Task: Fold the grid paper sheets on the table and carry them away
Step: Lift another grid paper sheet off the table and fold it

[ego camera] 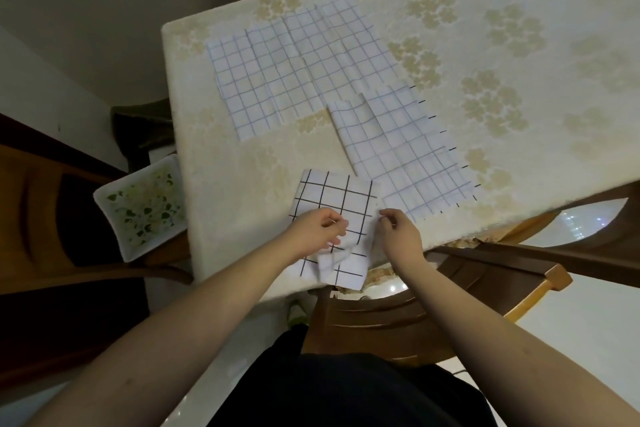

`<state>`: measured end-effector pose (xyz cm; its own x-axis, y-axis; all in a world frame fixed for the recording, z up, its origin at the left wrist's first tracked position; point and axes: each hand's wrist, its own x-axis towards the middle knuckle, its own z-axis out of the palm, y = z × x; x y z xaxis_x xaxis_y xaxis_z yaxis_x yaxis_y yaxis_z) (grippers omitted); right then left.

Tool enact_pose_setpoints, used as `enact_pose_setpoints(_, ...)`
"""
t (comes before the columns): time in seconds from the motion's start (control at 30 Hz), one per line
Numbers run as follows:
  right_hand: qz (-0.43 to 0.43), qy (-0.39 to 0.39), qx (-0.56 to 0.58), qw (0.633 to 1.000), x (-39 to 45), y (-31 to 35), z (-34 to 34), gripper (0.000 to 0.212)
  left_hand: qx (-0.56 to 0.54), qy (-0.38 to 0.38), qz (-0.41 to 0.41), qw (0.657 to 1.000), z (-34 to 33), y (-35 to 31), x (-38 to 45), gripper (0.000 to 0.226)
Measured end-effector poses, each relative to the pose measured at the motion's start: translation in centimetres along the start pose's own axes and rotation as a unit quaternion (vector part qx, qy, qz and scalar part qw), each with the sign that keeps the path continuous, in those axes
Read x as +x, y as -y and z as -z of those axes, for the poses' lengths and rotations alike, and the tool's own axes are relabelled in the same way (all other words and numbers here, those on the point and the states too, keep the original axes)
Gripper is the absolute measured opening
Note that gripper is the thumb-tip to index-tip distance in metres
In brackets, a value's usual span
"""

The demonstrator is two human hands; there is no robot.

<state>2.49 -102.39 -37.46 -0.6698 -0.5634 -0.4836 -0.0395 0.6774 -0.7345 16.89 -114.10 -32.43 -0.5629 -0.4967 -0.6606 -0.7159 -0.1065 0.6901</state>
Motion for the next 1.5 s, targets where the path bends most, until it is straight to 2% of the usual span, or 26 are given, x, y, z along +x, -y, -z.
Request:
enact_pose_setpoints(0.1, -0.023, 0.0, 0.016, 1.0, 0.0, 0.0, -0.1, 0.028, -0.02, -0.043, -0.006, 0.999, 0.8, 0.6, 0.8, 0.02)
enact_pose_setpoints(0.23, -0.041, -0.008, 0.025, 0.999, -0.4, 0.2, -0.4, 0.027, -0.045, -0.172, 0.03, 0.984, 3.3, 3.1, 2.2, 0.01)
enact_pose_setpoints(0.3, -0.056, -0.009, 0.027, 0.998, -0.7, 0.3, -0.5, 0.028, -0.016, -0.235, 0.059, 0.97, 4.5, 4.3, 2.6, 0.014)
enact_pose_setpoints(0.37, -0.071, -0.01, 0.026, 0.997, -1.0, 0.3, -0.6, 0.029, 0.023, -0.263, 0.091, 0.96, 5.2, 5.4, 2.9, 0.023)
enact_pose_setpoints(0.5, -0.121, 0.007, 0.039, 0.992, -1.8, 0.3, -1.3, 0.035, 0.041, -0.237, 0.131, 0.962, 5.1, 6.2, 3.1, 0.032)
enact_pose_setpoints(0.63, -0.175, 0.005, 0.076, 0.982, -2.0, 0.5, -1.6, 0.038, 0.054, -0.219, 0.125, 0.966, 4.9, 6.0, 3.5, 0.031)
enact_pose_setpoints(0.83, -0.207, -0.006, 0.117, 0.971, -2.4, 0.4, -1.8, 0.036, 0.042, -0.199, 0.12, 0.972, 5.0, 6.3, 3.6, 0.03)
enact_pose_setpoints(1.07, -0.238, 0.001, 0.158, 0.958, -3.3, 0.3, -2.7, 0.016, -0.022, -0.207, 0.087, 0.974, 5.6, 7.0, 3.4, 0.01)
enact_pose_setpoints(1.23, -0.272, 0.027, 0.205, 0.94, -4.1, 1.0, -3.5, 0.03, -0.123, -0.166, 0.051, 0.977, 7.0, 7.6, 2.6, 0.016)
enact_pose_setpoints(1.33, -0.27, 0.035, 0.188, 0.944, -4.3, 1.8, -3.7, 0.033, -0.168, -0.153, 0.027, 0.973, 8.2, 8.0, 1.9, 0.024)
enact_pose_setpoints(1.5, -0.252, 0.034, 0.198, 0.947, -4.9, 3.7, -3.8, 0.055, -0.178, -0.124, 0.0, 0.976, 10.9, 7.4, 0.4, 0.029)
